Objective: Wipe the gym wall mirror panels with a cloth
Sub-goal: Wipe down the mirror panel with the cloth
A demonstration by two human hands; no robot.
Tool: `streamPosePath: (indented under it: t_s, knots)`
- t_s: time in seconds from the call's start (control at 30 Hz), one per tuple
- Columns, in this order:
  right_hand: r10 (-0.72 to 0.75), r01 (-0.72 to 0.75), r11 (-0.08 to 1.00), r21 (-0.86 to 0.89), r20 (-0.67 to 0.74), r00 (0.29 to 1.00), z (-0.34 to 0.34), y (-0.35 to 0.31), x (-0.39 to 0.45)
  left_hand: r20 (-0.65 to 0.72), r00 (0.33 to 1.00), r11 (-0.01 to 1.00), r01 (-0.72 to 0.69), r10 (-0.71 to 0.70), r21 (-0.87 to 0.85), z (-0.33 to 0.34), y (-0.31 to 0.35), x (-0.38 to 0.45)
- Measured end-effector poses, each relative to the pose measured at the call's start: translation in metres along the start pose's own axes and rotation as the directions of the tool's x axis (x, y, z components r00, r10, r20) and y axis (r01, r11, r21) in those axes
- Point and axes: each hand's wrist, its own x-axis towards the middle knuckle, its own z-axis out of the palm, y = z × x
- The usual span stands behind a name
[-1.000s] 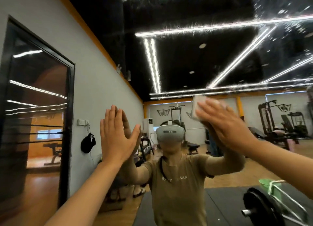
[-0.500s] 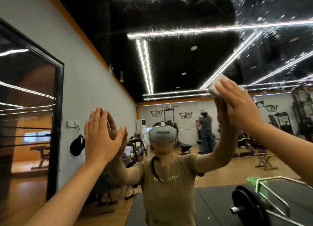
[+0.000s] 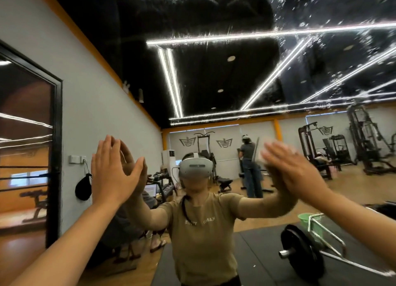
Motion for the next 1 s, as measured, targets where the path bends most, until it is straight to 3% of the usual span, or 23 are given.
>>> streamPosePath:
  t_s: [0.07,0.13,0.23,0.33,0.43,0.5,0.57,0.63,0.7,0.73,0.8,0.83,0.9,0.93,1.0]
  knots:
    - [0.313,-0.298,0.947,0.121,-0.134,0.940,-0.010,0.010,0.037,0.011,1.000,1.000,0.005,-0.005,0.005,0.000,-0.001,0.000]
    - [0.551,-0.519,0.833,0.195,-0.190,0.813,-0.011,0.004,0.064,0.017,1.000,1.000,0.003,-0.003,0.009,-0.001,-0.002,0.000]
    - [0.645,-0.613,0.764,0.201,-0.254,0.720,0.014,-0.034,0.067,0.025,1.000,1.000,-0.004,0.004,0.019,-0.003,-0.002,0.001]
    - [0.484,-0.447,0.873,0.197,-0.224,0.846,0.054,-0.100,0.034,0.040,0.999,1.000,-0.005,0.004,0.026,-0.005,-0.002,0.000]
    - [0.087,-0.078,0.994,0.079,-0.131,0.988,0.085,-0.155,-0.012,0.064,0.998,0.999,-0.020,0.017,0.046,-0.006,-0.004,0.000]
    - [-0.161,0.161,0.987,0.013,-0.009,0.987,0.089,-0.168,-0.033,0.077,0.997,0.998,-0.029,0.025,0.049,-0.008,-0.005,0.000]
    - [-0.230,0.230,0.973,-0.002,0.037,0.973,0.081,-0.154,-0.035,0.076,0.997,0.998,-0.034,0.030,0.048,-0.010,-0.005,-0.001]
    - [-0.112,0.112,0.994,0.007,-0.025,0.993,0.068,-0.132,-0.026,0.074,0.997,0.998,-0.038,0.035,0.044,-0.012,-0.003,-0.002]
    - [0.198,-0.185,0.978,0.097,-0.145,0.969,0.052,-0.105,-0.019,0.077,0.996,0.999,-0.037,0.034,0.040,-0.012,-0.003,-0.003]
    - [0.384,-0.359,0.921,0.153,-0.186,0.905,0.044,-0.091,-0.016,0.078,0.996,0.999,-0.037,0.033,0.040,-0.012,-0.003,-0.003]
    - [0.669,-0.623,0.743,0.246,-0.235,0.705,0.033,-0.071,-0.014,0.079,0.996,0.998,-0.042,0.039,0.041,-0.012,-0.005,-0.003]
    - [0.742,-0.694,0.670,0.263,-0.256,0.620,0.032,-0.070,-0.013,0.081,0.996,0.998,-0.048,0.045,0.039,-0.012,-0.006,-0.003]
    - [0.796,-0.765,0.598,0.240,-0.288,0.532,0.040,-0.084,-0.012,0.091,0.994,0.998,-0.059,0.056,0.030,-0.012,-0.008,-0.002]
    - [0.804,-0.777,0.584,0.235,-0.298,0.514,0.048,-0.096,-0.013,0.094,0.994,0.998,-0.063,0.060,0.027,-0.012,-0.009,-0.002]
    - [0.776,-0.738,0.624,0.257,-0.316,0.545,0.070,-0.129,-0.018,0.096,0.993,0.998,-0.065,0.063,0.021,-0.013,-0.010,-0.003]
